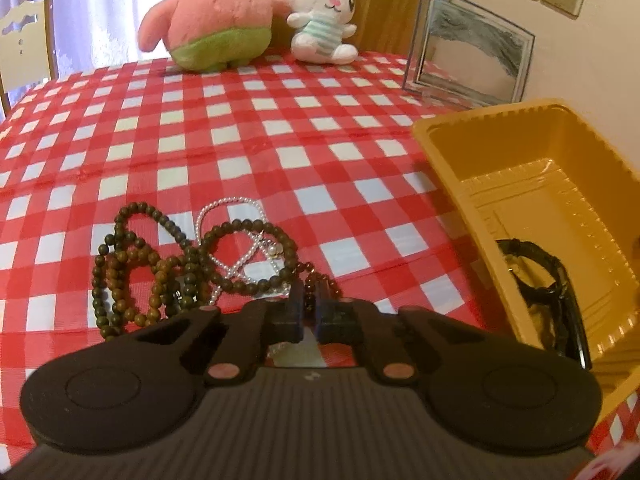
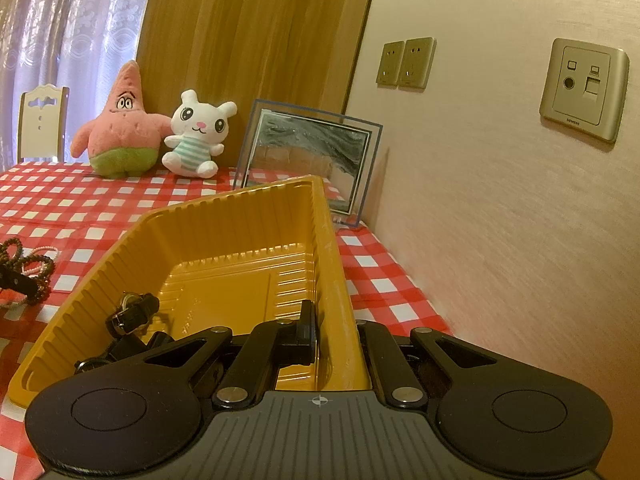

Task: Organize jewelry
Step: 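Grasp the red bead bracelet with the left tool, then carry the red bracelet into the tray and release it with the left tool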

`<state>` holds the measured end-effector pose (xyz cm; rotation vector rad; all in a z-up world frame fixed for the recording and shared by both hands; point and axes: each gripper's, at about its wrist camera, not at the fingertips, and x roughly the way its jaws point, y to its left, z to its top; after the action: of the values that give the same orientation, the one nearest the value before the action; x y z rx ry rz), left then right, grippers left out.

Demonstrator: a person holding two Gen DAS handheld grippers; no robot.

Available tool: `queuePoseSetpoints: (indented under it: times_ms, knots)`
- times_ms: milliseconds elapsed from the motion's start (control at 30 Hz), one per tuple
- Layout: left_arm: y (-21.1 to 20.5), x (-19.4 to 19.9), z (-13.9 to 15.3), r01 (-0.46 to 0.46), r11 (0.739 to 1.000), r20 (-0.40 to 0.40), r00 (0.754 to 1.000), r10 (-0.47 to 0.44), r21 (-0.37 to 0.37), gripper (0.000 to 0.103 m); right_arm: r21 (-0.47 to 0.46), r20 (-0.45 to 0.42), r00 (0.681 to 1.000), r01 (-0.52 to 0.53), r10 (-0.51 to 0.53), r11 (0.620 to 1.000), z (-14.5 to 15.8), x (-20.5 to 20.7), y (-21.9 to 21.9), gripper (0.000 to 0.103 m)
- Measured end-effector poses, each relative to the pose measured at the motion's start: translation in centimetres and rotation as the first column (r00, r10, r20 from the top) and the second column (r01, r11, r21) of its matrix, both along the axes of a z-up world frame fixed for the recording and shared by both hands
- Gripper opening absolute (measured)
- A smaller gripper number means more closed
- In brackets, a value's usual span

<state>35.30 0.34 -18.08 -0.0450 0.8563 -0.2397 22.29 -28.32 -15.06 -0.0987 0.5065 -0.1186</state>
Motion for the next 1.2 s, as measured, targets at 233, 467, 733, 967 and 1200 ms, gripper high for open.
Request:
queuePoseSetpoints:
  times_ms: [233, 467, 733, 967, 1200]
  knots:
    - [0.7, -1.1, 1.6, -0.006, 0.999, 0.017, 1.000, 0.006, -0.034, 0.004, 0.000, -0.001, 1.000, 0.000, 0.000, 1.000, 0.0, 0.0, 0.0, 0.005]
    - [1.9, -2.5, 4.9, 0.001, 0.995, 0.038, 0.999, 0.003, -0.102, 0.004, 0.002, -0.002, 1.000, 0.001, -0.001, 1.000, 0.0, 0.1, 0.0, 0.005]
    - [2.1, -3.5, 9.0, 0.031, 0.992, 0.100, 0.995, -0.018, -0.126, 0.004, 0.001, 0.002, 1.000, -0.004, 0.004, 1.000, -0.1, 0.1, 0.2, 0.005]
    - [0.3, -3.9, 11.0, 0.077, 0.987, 0.120, 0.991, -0.060, -0.144, 0.004, 0.000, 0.007, 1.000, -0.011, 0.011, 1.000, 0.2, 0.1, 0.5, 0.005]
    - [-3.7, -3.7, 11.4, 0.186, 0.962, 0.125, 0.979, -0.163, -0.199, 0.004, 0.002, 0.017, 1.000, -0.019, 0.019, 1.000, 0.5, 0.3, 0.8, 0.004]
